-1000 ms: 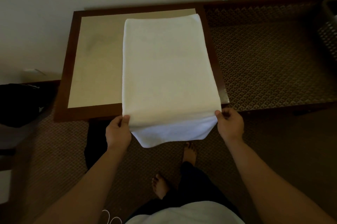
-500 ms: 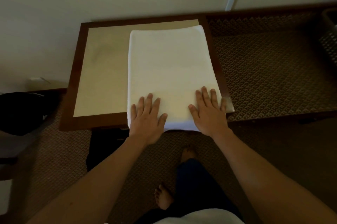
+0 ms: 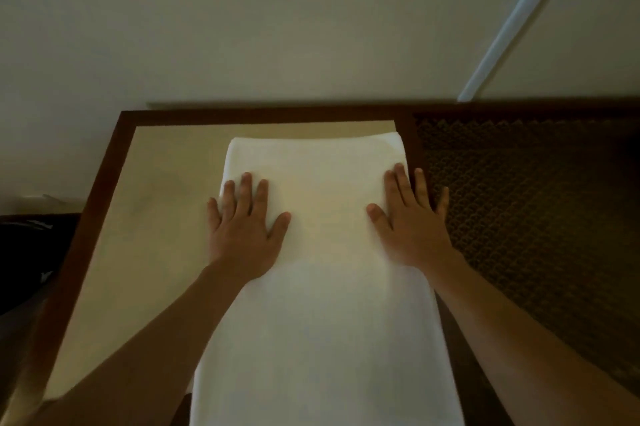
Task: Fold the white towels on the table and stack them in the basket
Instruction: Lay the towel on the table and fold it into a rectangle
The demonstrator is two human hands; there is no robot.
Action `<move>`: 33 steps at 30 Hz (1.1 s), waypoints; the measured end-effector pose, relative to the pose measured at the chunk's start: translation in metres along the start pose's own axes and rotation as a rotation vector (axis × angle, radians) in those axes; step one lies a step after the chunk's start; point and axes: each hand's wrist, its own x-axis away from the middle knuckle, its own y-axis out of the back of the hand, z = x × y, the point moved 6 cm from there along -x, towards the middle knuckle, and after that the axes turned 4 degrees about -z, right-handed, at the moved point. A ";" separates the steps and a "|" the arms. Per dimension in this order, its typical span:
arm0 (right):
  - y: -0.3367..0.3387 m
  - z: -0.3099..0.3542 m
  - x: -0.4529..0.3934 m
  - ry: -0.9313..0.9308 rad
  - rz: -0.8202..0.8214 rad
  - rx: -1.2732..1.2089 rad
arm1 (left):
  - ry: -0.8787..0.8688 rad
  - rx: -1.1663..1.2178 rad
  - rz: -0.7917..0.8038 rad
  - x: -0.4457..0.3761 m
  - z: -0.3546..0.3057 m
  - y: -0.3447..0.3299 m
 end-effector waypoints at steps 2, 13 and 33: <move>0.006 -0.005 -0.048 -0.010 -0.010 -0.004 | 0.015 -0.003 -0.009 -0.045 0.005 0.003; 0.029 0.004 -0.196 -0.048 -0.117 -0.025 | 0.053 0.000 -0.054 -0.195 0.021 0.018; -0.003 -0.016 -0.030 -0.121 0.013 -0.452 | 0.314 0.915 -0.192 -0.036 0.096 0.018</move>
